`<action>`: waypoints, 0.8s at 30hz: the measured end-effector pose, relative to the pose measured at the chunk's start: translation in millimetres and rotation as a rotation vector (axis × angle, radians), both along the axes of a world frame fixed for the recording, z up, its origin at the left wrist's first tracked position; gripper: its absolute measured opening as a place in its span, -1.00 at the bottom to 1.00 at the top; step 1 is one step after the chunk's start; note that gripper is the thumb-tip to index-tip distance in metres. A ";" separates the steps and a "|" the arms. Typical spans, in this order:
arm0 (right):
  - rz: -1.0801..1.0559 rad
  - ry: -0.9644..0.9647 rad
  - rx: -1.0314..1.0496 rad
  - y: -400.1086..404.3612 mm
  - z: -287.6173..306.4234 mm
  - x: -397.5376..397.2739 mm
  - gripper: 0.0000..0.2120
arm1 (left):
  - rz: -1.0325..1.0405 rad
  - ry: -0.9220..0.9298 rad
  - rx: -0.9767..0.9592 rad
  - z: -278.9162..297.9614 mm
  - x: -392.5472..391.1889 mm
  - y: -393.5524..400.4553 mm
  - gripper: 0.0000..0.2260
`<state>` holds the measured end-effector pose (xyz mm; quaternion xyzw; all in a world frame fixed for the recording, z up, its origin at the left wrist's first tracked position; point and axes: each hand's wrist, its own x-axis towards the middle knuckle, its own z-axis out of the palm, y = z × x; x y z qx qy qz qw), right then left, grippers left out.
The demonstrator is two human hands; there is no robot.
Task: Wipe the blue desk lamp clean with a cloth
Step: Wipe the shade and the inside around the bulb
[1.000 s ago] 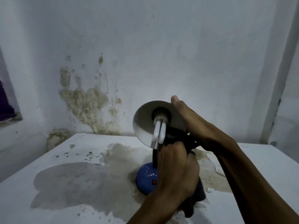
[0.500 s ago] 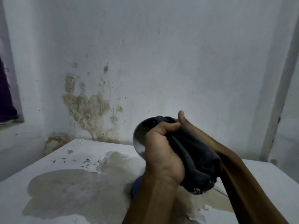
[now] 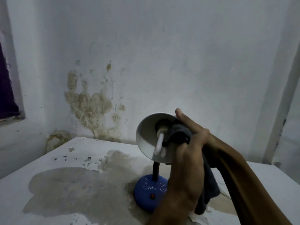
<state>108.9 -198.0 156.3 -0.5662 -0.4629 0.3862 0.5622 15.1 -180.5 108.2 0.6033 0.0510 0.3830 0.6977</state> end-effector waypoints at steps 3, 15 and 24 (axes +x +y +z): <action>-0.085 -0.079 -0.032 0.7 6.7 -4.7 -0.35 | 0.075 0.145 0.263 -18.5 -1.2 -5.7 -0.83; -0.223 -0.112 -0.013 -9.0 -5.2 -3.4 -0.41 | 0.672 0.574 1.717 -49.9 -29.2 55.4 -0.59; -0.214 -0.121 -0.018 -8.2 -3.3 -4.6 -0.48 | 0.951 0.655 2.192 -17.5 -68.7 94.8 -0.52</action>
